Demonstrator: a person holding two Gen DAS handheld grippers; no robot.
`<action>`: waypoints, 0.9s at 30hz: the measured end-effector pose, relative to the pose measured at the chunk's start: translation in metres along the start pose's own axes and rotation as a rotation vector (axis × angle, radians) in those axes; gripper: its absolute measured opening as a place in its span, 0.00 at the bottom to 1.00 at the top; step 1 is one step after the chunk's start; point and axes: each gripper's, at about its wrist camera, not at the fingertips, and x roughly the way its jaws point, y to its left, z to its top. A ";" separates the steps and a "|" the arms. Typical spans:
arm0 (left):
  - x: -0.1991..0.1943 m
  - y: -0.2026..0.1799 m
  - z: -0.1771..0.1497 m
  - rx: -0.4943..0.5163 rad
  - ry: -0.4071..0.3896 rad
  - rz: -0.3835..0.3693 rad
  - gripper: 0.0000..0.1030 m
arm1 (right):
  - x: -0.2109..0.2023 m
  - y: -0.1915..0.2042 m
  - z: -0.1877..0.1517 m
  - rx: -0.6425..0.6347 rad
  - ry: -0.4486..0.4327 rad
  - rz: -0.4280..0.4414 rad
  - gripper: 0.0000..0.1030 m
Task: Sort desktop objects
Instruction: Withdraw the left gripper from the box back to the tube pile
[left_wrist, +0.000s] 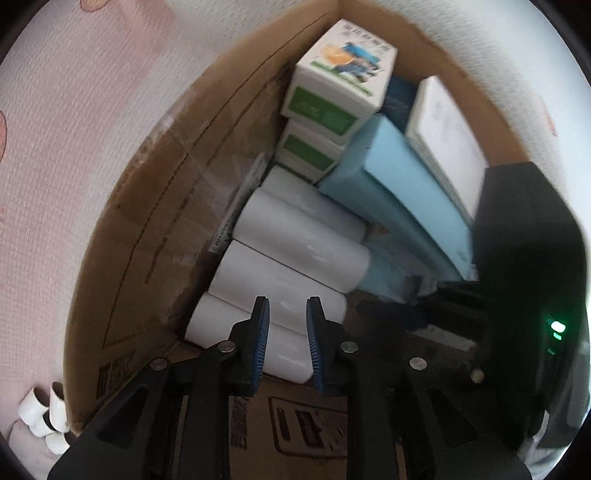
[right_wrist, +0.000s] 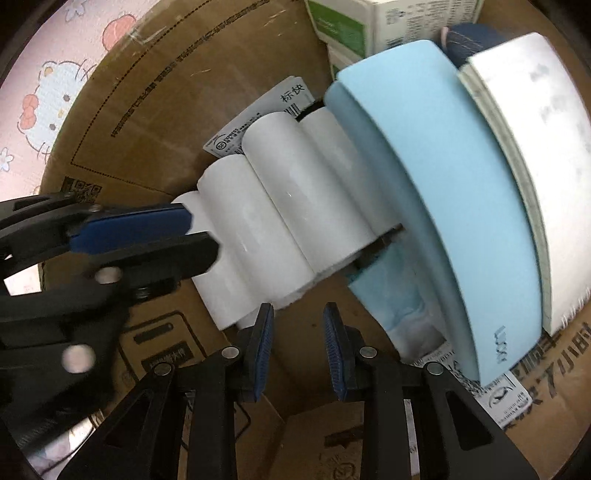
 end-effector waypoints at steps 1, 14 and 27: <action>0.003 0.002 0.001 -0.007 0.011 0.006 0.28 | 0.001 0.000 0.002 0.004 0.001 0.012 0.23; 0.012 0.030 -0.005 -0.102 0.016 -0.072 0.31 | 0.008 0.010 0.019 -0.019 -0.026 0.026 0.23; -0.038 0.018 -0.056 -0.054 -0.337 -0.046 0.05 | -0.027 0.036 0.006 -0.081 -0.185 -0.046 0.24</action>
